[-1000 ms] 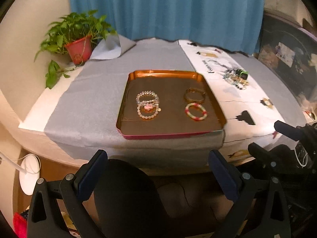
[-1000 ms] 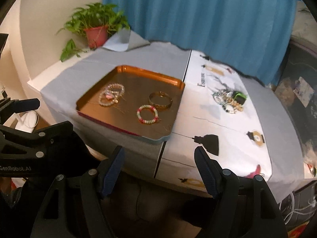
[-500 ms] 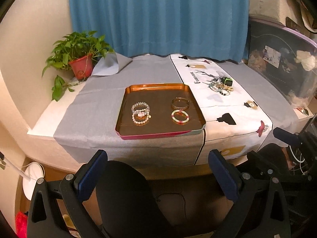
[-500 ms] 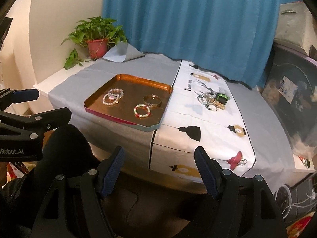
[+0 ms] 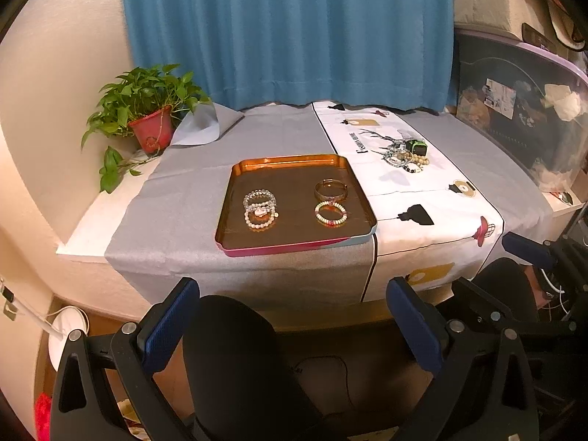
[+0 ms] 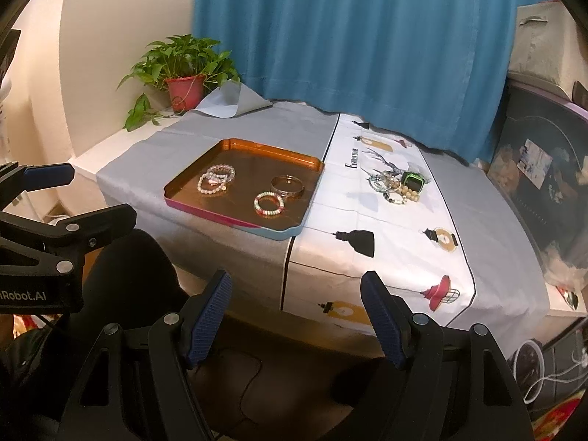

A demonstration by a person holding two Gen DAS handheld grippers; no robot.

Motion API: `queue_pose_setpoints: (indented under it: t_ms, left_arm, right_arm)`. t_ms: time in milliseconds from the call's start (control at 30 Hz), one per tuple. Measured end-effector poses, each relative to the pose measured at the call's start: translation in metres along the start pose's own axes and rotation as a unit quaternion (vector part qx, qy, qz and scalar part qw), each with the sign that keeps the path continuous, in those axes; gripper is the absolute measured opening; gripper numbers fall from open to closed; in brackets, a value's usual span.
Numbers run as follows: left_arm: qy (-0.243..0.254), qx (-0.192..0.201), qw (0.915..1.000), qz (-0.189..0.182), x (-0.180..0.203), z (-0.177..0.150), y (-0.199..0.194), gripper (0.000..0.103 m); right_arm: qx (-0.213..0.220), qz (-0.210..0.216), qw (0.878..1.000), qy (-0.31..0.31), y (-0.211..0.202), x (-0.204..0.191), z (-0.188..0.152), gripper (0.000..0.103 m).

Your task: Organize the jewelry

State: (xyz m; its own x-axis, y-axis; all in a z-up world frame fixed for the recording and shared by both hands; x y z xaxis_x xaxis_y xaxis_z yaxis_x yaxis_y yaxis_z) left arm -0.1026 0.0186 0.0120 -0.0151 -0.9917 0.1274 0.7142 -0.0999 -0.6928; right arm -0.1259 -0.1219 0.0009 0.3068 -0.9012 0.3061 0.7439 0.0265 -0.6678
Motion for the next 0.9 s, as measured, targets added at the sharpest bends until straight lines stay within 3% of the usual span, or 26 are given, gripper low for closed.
queue_pose_setpoints:
  t_ms: [900]
  left_arm:
    - [0.006,-0.021,0.9998,0.005,-0.001,-0.004,0.019,0.101]
  right_arm:
    - [-0.022,0.007,1.000,0.007,0.016,0.005,-0.010,0.073]
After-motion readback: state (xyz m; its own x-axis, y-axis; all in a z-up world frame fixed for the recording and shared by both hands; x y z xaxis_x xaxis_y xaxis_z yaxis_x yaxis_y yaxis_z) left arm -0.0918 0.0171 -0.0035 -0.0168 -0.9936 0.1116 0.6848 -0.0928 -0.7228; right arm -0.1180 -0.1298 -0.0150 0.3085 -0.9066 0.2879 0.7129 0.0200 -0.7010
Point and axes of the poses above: each gripper's, at about its wrist camera, not at the fingertips, and y roughly the way its jaws point, x to its right, z to its top, the point moved 3 cm from there along y, roughly the way its jaws point, and after that the axes turned 15 degrees about -y, right-handed, at the moved point
